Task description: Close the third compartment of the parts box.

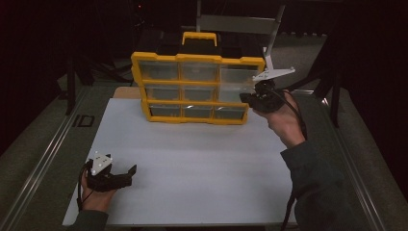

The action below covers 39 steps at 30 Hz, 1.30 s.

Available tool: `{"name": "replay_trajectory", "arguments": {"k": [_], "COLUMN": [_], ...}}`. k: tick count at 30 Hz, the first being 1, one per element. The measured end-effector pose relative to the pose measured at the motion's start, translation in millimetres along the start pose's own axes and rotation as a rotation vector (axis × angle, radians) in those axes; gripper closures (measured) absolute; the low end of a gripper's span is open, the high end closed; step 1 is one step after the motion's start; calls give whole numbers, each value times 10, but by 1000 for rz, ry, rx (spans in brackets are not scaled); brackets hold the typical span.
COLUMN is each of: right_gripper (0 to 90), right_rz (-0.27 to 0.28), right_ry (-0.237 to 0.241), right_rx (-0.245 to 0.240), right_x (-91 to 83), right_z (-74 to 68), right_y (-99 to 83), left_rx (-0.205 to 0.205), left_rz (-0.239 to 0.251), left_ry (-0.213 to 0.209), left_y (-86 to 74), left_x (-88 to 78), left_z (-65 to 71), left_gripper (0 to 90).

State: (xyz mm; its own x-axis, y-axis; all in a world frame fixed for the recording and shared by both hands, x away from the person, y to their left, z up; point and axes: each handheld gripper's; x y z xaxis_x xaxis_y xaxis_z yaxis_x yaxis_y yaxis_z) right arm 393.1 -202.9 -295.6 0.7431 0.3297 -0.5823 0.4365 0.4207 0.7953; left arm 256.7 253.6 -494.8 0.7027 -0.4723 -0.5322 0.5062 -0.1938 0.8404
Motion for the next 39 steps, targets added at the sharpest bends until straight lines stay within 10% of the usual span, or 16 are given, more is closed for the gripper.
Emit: {"name": "replay_trajectory", "arguments": {"k": [39], "right_gripper": [900], "right_rz": [20], "right_ry": [-17], "right_rx": [54], "right_x": [139], "right_z": [64], "right_y": [132], "left_rx": [-2], "left_rz": [2], "left_ry": [2], "left_y": [1], "left_x": [-5], "left_z": [-4], "left_gripper": [1]}}
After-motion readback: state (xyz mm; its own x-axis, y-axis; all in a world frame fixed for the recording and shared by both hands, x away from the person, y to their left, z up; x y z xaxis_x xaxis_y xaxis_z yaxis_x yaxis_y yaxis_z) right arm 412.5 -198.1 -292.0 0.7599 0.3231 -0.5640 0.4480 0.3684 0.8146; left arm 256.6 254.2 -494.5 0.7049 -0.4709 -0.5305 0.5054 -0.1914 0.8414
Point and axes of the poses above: each handheld gripper's, and its own axes: x roughly forward along the jaws, y roughly out of its top, z roughly to its right, and after that the axes turned 11 degrees about -y, right-handed
